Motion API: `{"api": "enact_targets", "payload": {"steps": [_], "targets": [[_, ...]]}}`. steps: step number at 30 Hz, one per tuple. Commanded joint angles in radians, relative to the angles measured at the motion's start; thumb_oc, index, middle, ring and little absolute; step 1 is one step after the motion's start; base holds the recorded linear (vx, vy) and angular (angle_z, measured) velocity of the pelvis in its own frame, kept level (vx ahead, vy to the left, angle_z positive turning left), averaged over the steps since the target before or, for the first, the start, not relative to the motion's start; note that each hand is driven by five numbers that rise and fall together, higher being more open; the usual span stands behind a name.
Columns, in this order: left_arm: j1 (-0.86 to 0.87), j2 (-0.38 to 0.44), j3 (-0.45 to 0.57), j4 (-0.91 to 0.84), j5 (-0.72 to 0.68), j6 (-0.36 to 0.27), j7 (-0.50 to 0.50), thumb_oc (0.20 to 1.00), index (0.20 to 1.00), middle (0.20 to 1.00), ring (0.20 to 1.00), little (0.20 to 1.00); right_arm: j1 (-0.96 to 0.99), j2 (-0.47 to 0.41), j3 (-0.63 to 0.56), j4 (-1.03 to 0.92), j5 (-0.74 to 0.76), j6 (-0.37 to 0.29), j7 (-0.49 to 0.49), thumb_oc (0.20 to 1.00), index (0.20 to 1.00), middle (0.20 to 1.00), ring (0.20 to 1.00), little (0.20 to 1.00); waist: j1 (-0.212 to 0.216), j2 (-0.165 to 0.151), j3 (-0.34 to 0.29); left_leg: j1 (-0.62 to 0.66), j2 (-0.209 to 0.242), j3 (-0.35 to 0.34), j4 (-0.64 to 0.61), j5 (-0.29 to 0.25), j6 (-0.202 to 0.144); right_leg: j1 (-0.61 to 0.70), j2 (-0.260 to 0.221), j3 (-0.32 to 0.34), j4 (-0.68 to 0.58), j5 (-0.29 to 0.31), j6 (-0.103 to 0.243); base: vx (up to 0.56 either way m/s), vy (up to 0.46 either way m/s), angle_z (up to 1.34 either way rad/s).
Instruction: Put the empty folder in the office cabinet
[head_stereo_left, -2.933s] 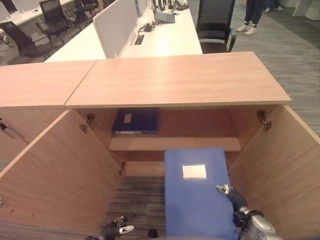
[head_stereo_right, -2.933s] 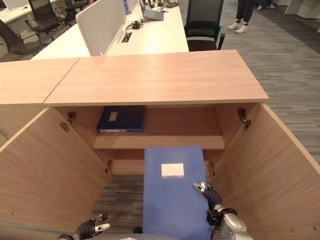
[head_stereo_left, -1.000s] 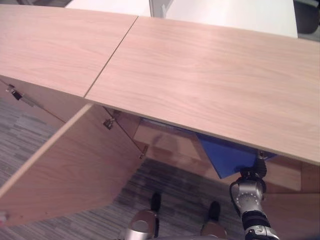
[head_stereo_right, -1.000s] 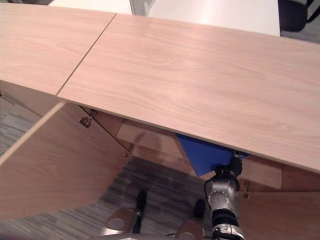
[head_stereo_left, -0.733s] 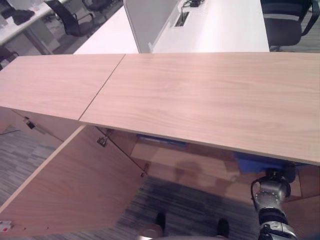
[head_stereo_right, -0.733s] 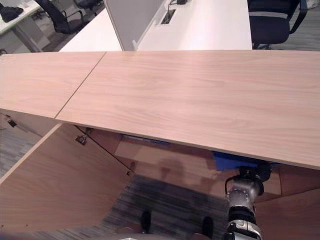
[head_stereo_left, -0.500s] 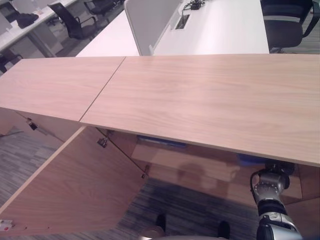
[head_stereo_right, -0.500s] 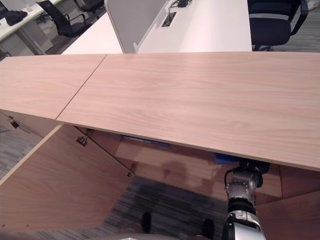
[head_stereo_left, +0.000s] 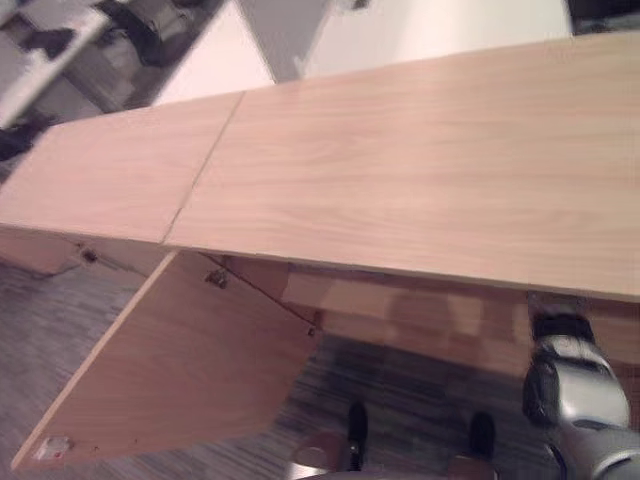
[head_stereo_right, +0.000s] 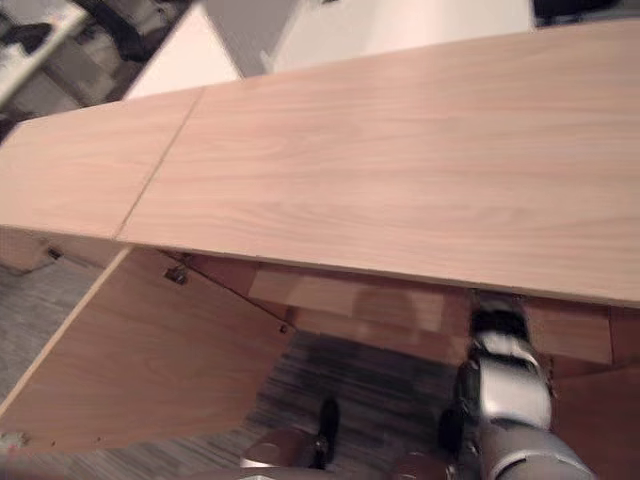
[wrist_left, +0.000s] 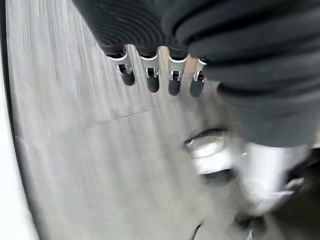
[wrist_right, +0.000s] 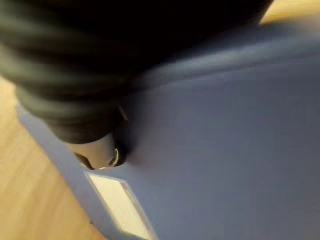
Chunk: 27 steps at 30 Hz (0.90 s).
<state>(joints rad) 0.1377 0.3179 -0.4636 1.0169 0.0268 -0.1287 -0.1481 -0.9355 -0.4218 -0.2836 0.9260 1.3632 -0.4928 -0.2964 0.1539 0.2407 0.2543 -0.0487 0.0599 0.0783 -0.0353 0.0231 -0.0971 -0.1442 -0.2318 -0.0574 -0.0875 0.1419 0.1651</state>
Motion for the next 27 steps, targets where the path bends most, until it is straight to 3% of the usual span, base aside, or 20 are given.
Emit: {"api": "enact_targets", "payload": {"steps": [1,6,13,21,27], "targets": [[-0.001,-0.006,-0.04,0.04,-0.093,-0.041,0.057,1.0,1.0,1.0,1.0,1.0,-0.176,-0.311,0.123,0.15,-0.047,0.042,0.016,0.2,0.2,0.2,0.2,0.2,0.045,0.028,-0.006,-0.091,0.08,-0.072,-0.003,0.064,-0.061,0.086,0.072,-0.071,0.104,-0.241,-0.022,-0.07,0.102,-0.07],[0.029,0.041,-0.084,-0.028,-0.091,-0.066,0.036,1.0,1.0,1.0,1.0,1.0,-0.253,-0.431,0.179,0.282,-0.038,0.098,0.013,0.2,0.2,0.2,0.2,0.2,0.084,0.079,0.037,-0.143,0.06,-0.064,0.008,0.068,-0.045,-0.023,0.046,-0.053,0.195,-0.253,-0.01,-0.05,0.091,0.05],[0.011,0.1,-0.117,-0.1,-0.075,-0.084,0.039,1.0,1.0,1.0,1.0,1.0,-0.257,-0.468,0.179,0.324,-0.041,0.107,-0.006,0.2,0.2,0.2,0.2,0.2,0.09,0.113,0.126,-0.276,0.048,-0.069,0.116,0.048,-0.032,-0.187,0.022,-0.02,0.358,-0.299,-0.008,-0.05,0.025,-0.01],[-0.037,0.143,-0.124,-0.132,-0.076,-0.09,0.056,1.0,1.0,1.0,1.0,1.0,-0.293,-0.473,0.201,0.345,-0.028,0.099,-0.023,0.2,0.2,0.2,0.2,0.2,0.085,0.1,0.182,-0.431,0.012,-0.075,0.259,-0.017,-0.026,-0.365,0.014,0.025,0.534,-0.369,-0.019,-0.02,-0.023,0.0],[-0.083,0.159,-0.124,-0.137,-0.079,-0.087,0.076,1.0,1.0,1.0,1.0,1.0,-0.324,-0.467,0.225,0.341,0.006,0.084,-0.029,0.2,0.2,0.2,0.2,0.2,0.072,0.084,0.199,-0.515,0.009,-0.071,0.327,-0.049,-0.019,-0.462,0.023,0.05,0.613,-0.389,-0.028,0.0,-0.006,0.0]]}}
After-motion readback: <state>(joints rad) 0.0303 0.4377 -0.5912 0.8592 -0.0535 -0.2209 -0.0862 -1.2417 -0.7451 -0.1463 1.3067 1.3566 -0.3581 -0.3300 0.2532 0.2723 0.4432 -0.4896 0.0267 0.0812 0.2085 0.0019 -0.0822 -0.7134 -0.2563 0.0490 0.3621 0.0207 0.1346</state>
